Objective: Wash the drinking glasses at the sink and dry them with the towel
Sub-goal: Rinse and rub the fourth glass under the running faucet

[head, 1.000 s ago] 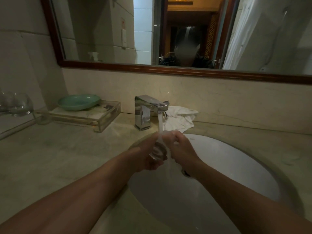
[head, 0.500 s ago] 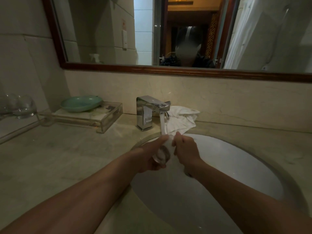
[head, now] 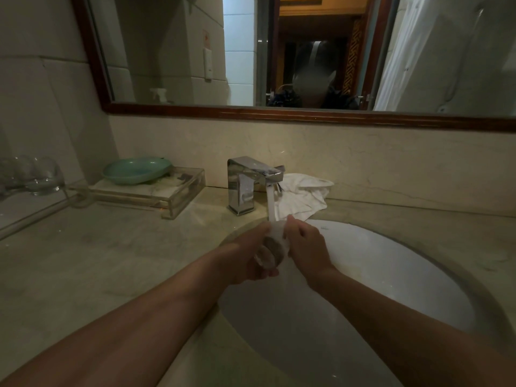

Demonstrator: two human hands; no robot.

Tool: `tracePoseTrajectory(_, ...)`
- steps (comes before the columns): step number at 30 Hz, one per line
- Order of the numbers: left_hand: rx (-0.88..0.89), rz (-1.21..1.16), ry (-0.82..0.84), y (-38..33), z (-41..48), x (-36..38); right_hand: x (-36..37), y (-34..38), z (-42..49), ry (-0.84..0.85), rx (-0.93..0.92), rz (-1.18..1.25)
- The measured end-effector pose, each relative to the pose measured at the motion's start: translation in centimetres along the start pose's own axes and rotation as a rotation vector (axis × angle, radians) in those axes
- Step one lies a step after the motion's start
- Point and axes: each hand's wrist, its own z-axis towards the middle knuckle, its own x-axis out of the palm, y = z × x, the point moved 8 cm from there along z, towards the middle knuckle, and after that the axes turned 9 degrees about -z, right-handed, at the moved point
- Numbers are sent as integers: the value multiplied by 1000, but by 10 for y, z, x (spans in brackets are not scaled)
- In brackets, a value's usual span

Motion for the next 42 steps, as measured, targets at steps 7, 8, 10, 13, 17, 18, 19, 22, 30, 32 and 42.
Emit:
tracePoseTrajectory(7, -16, 81, -66, 4, 3, -8, 5, -7, 0, 89, 6, -46)
tracePoseTrajectory(8, 6, 72, -75, 0, 1, -9, 8, -2, -2, 128, -27, -9)
tracePoseTrajectory(10, 20, 61, -81, -4, -2, -8, 14, 4, -6, 181, -51, 8)
tracePoseTrajectory(13, -5, 55, -96, -2, -1, -9, 18, 4, -2, 157, -93, -143)
tracePoseTrajectory(17, -37, -40, -117, 3, -1, -8, 7, -2, 7, 2, -123, -306)
tracePoseTrajectory(18, -38, -53, -111, 4, -1, -6, 6, 1, 7, -19, -137, -345)
tracePoseTrajectory(19, -38, -55, -96, 4, -1, -4, 7, 4, 7, -25, -132, -356)
tracePoseTrajectory(22, -14, -121, -87, -1, 1, -6, 13, 8, 3, 27, -40, -296)
tracePoseTrajectory(30, 39, -15, -64, -7, -4, -6, 10, 11, 6, -36, -214, -500)
tracePoseTrajectory(32, 53, -60, -100, -7, -4, -9, 5, 1, 8, -41, -117, -302)
tracePoseTrajectory(42, 61, 20, -55, -12, -6, -3, 30, -5, -5, 167, -16, 66)
